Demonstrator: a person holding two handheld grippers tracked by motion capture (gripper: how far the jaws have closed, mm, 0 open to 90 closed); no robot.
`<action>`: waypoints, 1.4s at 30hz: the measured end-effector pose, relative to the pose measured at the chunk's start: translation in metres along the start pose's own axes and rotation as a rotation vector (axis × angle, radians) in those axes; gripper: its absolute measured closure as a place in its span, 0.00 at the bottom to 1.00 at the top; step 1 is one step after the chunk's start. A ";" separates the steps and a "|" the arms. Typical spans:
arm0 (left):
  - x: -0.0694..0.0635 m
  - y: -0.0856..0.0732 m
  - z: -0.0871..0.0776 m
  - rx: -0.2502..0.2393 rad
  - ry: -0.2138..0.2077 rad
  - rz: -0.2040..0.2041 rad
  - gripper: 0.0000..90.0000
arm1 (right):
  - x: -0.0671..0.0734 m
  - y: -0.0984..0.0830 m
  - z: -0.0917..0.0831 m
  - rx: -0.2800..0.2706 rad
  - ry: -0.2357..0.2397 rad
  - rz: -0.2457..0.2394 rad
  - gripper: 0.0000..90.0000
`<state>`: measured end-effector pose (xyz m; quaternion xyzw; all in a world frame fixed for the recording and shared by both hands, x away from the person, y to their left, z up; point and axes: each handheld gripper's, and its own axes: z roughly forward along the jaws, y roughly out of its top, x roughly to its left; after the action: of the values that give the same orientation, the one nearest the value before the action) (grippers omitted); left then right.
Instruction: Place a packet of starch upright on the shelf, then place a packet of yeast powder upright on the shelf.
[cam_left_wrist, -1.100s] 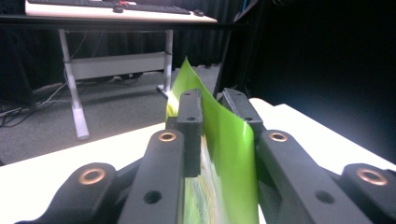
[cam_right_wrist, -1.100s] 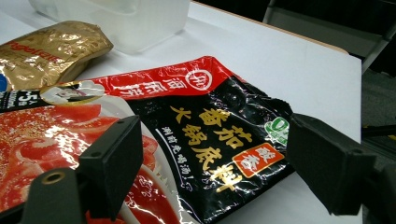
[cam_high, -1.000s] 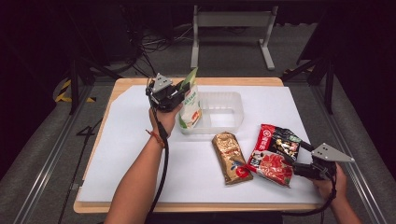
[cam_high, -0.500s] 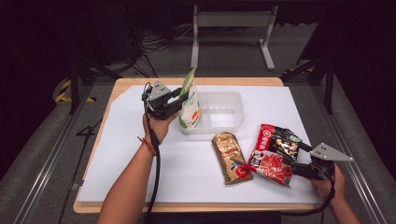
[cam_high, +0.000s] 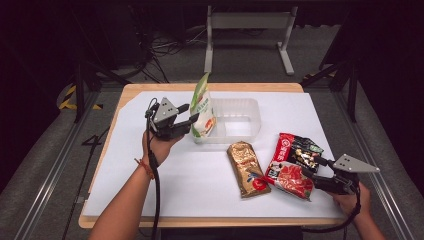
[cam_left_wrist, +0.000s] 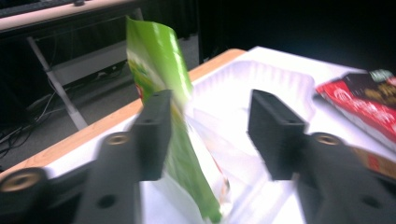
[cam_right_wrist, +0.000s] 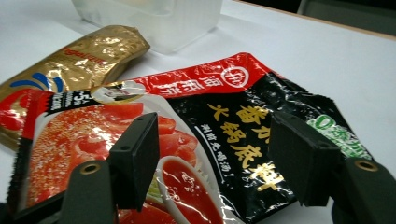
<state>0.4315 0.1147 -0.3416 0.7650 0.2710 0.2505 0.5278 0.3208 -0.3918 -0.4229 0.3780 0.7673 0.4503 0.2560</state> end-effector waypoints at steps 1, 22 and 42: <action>0.000 0.000 0.000 0.000 0.000 0.000 0.51 | 0.000 0.000 0.000 0.000 0.000 0.000 0.38; -0.020 -0.093 -0.059 0.223 -0.050 0.058 0.15 | 0.010 0.005 0.005 0.038 0.109 -0.058 0.46; -0.026 -0.129 -0.100 0.194 -0.018 0.001 0.12 | 0.048 0.013 0.022 0.164 0.203 -0.126 0.13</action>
<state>0.3265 0.2022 -0.4344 0.8149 0.2887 0.2167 0.4535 0.3139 -0.3381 -0.4242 0.3011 0.8457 0.4051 0.1733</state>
